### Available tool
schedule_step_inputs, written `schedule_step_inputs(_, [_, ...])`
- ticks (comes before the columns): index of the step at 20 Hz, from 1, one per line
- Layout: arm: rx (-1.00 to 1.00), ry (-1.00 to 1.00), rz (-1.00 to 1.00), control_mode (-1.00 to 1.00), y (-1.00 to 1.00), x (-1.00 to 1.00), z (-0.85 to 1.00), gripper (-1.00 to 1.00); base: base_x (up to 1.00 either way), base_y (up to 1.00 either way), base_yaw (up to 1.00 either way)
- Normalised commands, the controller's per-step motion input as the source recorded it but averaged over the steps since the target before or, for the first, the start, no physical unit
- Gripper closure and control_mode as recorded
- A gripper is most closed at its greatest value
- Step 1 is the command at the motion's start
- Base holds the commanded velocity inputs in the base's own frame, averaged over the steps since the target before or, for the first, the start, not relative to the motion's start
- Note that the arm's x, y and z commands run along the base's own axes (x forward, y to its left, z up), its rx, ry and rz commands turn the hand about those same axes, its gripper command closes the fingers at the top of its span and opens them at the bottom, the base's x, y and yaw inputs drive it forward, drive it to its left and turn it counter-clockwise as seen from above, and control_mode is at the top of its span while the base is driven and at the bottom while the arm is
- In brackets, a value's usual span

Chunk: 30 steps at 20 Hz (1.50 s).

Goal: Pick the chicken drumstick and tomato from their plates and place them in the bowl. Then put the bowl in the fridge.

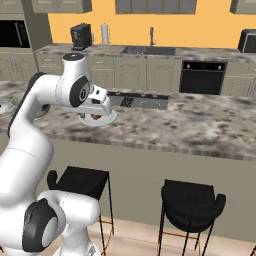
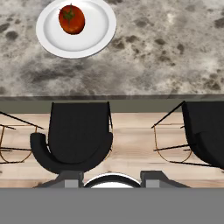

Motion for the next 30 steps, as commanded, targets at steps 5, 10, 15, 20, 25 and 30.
schedule_step_inputs(5, [0.0, 0.0, 0.0, 1.0, 0.0, 0.0, 0.0, -1.0, 0.0, 0.0, 0.0])
schedule_step_inputs(10, [0.0, 0.0, 0.0, 1.0, 0.0, 0.0, 0.0, -1.0, 0.0, 0.0, 0.0])
schedule_step_inputs(15, [0.0, 0.0, 0.0, 1.0, 0.0, 0.0, 0.0, -1.0, -0.14, 0.24, 0.0])
schedule_step_inputs(20, [0.0, 0.0, 0.0, 1.0, 0.0, 0.0, 0.0, -1.0, -0.15, 0.78, 0.0])
schedule_step_inputs(25, [0.0, 0.0, 0.0, 1.0, 0.0, 0.0, 0.0, -1.0, 0.02, 0.86, -0.03])
schedule_step_inputs(30, [0.0, 0.0, 0.0, 1.0, 0.0, 0.0, 0.0, -1.0, 0.14, 0.85, -0.03])
